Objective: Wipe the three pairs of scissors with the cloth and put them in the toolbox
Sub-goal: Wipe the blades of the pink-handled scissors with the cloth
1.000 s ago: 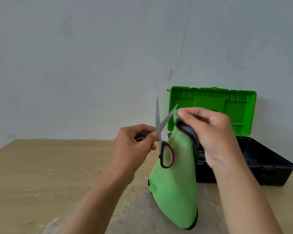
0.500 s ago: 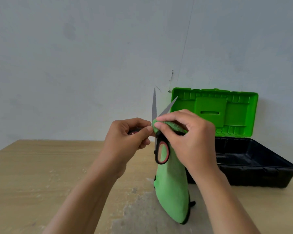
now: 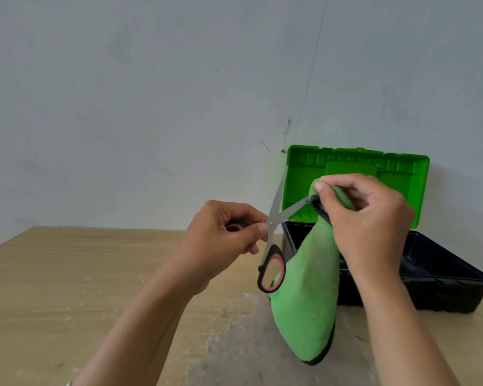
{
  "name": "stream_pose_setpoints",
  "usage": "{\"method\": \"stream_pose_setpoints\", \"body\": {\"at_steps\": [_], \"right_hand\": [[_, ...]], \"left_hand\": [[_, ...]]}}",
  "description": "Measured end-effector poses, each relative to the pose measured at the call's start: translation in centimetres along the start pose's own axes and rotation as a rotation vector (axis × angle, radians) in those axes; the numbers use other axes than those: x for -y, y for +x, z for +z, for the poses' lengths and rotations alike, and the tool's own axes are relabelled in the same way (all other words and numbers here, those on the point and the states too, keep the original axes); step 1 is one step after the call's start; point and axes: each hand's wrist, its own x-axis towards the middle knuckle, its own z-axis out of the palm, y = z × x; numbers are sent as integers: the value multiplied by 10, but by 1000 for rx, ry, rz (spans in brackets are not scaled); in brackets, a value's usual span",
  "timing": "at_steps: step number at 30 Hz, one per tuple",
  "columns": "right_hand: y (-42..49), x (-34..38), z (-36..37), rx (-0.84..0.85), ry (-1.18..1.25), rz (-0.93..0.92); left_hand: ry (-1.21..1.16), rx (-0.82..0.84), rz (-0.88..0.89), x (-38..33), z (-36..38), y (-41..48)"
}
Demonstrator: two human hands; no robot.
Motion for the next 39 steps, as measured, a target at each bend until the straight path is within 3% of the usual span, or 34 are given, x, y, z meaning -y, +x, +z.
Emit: {"method": "stream_pose_setpoints", "body": {"at_steps": [6,15,23,34,39], "right_hand": [[11,-14,-20,-10,78,118],[-12,23,14,467,169,-249],[-16,22,21,214,42,-232],[-4,0,6,88,-124,-108],[12,-15,-22,-19,7,145]], "left_hand": [[-10,-9,-100,1,-2,2],[25,1,-58,1,-5,1],[165,23,29,1,-7,0],[258,113,-4,1,1,-4],[60,43,-110,-3,-6,-1]]}}
